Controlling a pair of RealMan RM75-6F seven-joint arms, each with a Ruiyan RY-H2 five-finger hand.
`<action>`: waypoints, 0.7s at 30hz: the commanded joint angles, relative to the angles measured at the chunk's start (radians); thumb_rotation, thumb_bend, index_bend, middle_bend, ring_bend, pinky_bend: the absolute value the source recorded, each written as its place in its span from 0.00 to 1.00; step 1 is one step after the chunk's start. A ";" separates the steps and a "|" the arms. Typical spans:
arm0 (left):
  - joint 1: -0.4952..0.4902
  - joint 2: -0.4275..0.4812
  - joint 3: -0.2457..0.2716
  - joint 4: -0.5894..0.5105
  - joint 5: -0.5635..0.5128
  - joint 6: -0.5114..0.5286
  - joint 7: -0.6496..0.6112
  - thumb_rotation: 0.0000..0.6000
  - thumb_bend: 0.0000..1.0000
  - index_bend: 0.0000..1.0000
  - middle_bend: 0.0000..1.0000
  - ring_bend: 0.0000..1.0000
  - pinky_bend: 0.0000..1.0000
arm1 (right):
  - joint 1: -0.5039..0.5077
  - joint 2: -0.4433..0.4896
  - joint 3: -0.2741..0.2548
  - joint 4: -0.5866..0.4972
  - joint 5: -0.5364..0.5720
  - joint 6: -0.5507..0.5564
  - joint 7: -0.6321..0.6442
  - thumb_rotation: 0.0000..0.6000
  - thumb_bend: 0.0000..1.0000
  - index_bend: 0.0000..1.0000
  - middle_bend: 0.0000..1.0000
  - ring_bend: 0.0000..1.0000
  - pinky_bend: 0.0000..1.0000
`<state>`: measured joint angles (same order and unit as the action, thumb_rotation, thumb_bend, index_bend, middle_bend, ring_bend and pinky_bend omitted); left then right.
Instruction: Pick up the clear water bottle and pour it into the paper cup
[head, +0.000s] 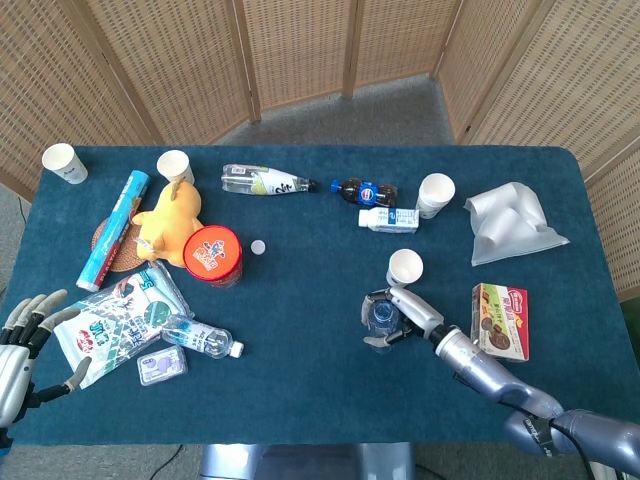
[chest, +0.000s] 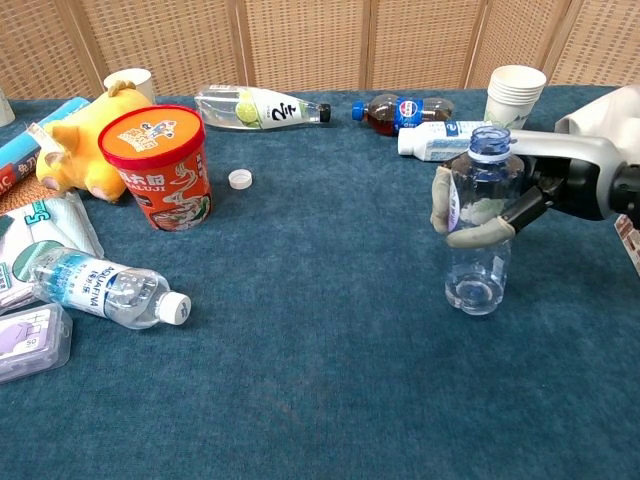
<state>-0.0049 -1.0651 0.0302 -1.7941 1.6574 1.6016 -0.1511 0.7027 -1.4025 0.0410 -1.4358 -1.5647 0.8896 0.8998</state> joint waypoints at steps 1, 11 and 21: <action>-0.001 0.000 0.000 -0.001 0.001 -0.001 0.000 0.75 0.39 0.21 0.12 0.00 0.00 | 0.001 0.005 -0.004 -0.001 -0.004 0.004 0.003 1.00 0.25 0.52 0.53 0.32 0.22; -0.004 -0.002 -0.002 -0.001 0.002 -0.004 0.001 0.74 0.39 0.21 0.12 0.00 0.00 | 0.001 0.017 -0.020 -0.009 -0.011 0.018 0.000 1.00 0.24 0.46 0.50 0.30 0.20; -0.005 -0.004 -0.003 0.001 0.004 -0.002 -0.002 0.75 0.38 0.21 0.12 0.00 0.00 | 0.008 0.043 -0.030 -0.036 -0.019 0.024 -0.016 1.00 0.23 0.35 0.42 0.25 0.15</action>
<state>-0.0097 -1.0694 0.0277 -1.7927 1.6615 1.5995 -0.1529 0.7099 -1.3623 0.0124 -1.4684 -1.5833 0.9126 0.8866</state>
